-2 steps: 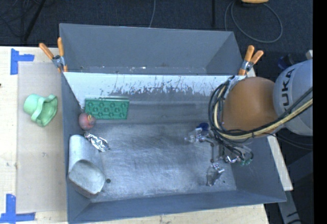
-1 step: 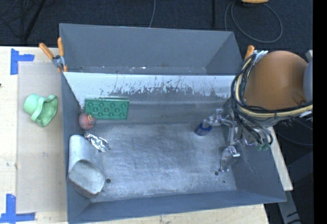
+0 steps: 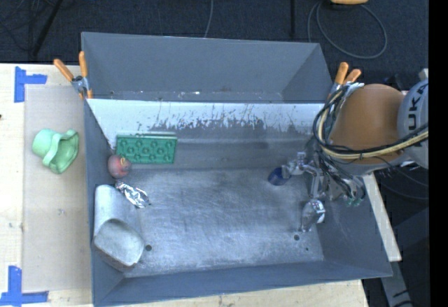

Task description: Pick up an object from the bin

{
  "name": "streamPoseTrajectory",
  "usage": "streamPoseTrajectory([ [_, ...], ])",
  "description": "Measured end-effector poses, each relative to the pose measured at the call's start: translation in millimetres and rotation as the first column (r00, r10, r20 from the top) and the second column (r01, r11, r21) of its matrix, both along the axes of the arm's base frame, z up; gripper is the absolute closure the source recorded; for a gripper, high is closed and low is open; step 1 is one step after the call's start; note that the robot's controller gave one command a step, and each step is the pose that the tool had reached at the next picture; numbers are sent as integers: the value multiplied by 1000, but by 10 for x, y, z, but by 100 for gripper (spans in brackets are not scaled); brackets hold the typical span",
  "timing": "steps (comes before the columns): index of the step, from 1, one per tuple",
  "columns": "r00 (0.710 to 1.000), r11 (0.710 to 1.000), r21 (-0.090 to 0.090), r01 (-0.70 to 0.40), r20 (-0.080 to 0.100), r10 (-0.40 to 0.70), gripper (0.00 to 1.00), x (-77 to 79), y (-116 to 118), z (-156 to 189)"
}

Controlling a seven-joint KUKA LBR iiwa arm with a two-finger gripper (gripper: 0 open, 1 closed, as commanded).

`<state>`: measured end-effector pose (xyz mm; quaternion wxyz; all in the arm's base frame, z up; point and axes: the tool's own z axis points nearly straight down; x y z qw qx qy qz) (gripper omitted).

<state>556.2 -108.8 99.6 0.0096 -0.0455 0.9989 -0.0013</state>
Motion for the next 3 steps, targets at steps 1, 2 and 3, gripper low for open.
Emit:
streamPoseTrajectory([
  [1, 992, 992, 3, -126, -20, 126, 0, 501, -52, -248],
  [2, 993, 993, 0, -121, -17, 121, 100, 524, -75, -225],
  [3, 946, 946, -2, -324, -10, 324, 100, 510, 57, 1374],
])
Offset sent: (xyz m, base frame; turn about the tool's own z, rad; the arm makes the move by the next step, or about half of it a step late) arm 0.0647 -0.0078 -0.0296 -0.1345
